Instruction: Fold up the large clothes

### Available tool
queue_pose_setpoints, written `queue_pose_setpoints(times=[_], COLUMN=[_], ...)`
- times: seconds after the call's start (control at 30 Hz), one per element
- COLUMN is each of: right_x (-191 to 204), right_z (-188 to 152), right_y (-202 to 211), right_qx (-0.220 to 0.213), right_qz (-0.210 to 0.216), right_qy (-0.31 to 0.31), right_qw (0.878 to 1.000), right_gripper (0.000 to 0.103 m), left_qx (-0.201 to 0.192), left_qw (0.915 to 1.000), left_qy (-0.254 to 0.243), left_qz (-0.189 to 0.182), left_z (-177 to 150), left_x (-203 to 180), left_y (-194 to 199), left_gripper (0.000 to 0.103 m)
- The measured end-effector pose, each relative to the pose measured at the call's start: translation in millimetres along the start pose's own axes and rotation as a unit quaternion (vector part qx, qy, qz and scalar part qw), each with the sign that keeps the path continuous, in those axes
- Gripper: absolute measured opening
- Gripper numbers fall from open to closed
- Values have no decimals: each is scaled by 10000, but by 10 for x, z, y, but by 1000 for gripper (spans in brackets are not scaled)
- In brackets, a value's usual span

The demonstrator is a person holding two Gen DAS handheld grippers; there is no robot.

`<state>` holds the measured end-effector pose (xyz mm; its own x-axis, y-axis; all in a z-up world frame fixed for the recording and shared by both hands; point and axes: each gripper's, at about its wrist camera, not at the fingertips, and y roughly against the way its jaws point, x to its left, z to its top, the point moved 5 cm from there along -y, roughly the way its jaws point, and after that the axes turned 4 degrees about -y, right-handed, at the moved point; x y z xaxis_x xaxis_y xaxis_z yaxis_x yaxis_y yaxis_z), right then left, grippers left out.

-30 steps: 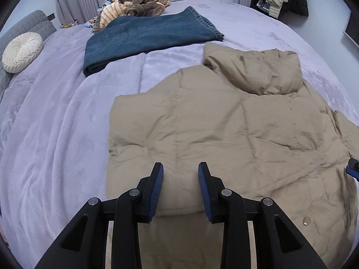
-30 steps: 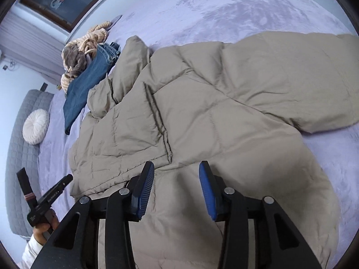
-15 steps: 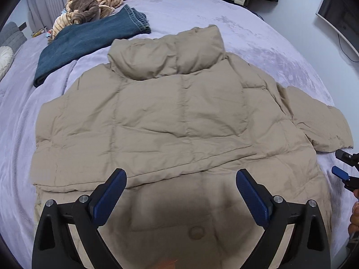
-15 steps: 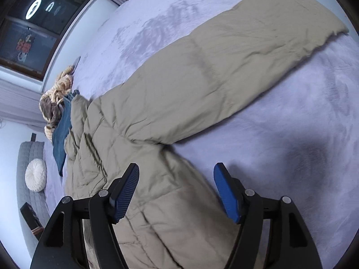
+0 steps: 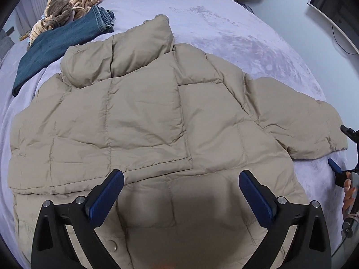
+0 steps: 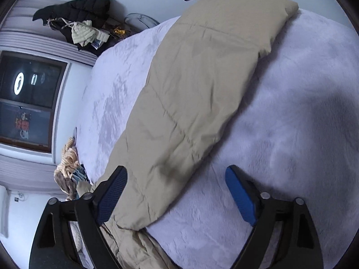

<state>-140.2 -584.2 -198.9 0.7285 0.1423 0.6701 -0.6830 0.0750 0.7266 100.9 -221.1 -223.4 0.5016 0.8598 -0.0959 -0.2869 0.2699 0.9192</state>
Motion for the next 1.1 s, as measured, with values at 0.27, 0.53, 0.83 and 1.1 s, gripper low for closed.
queue_pose_setpoints(times=[0.27,0.53,0.83,1.1], right_x=[18,66,529,2271], right_z=[406,608,453,-528], right_y=[-171,-301,-394,-472], right_qx=[17,173,374,509], right_qz=[539,1041,729,728], right_qy=[-576,-1303,-607,2334], right_qw=[9969,9858,9948,9683], right_gripper=[103,101,9,9], left_qx=[89,-140,-446,-549], left_qw=[9999,9995,9970,9916], left_qy=[70,270,498,923], left_qz=[-33,79,397,721], left_z=[4,105,121,-41], left_x=[-58,134,761,1550], left_y=[-43,94,291,414], left_gripper=[103,103,103,103])
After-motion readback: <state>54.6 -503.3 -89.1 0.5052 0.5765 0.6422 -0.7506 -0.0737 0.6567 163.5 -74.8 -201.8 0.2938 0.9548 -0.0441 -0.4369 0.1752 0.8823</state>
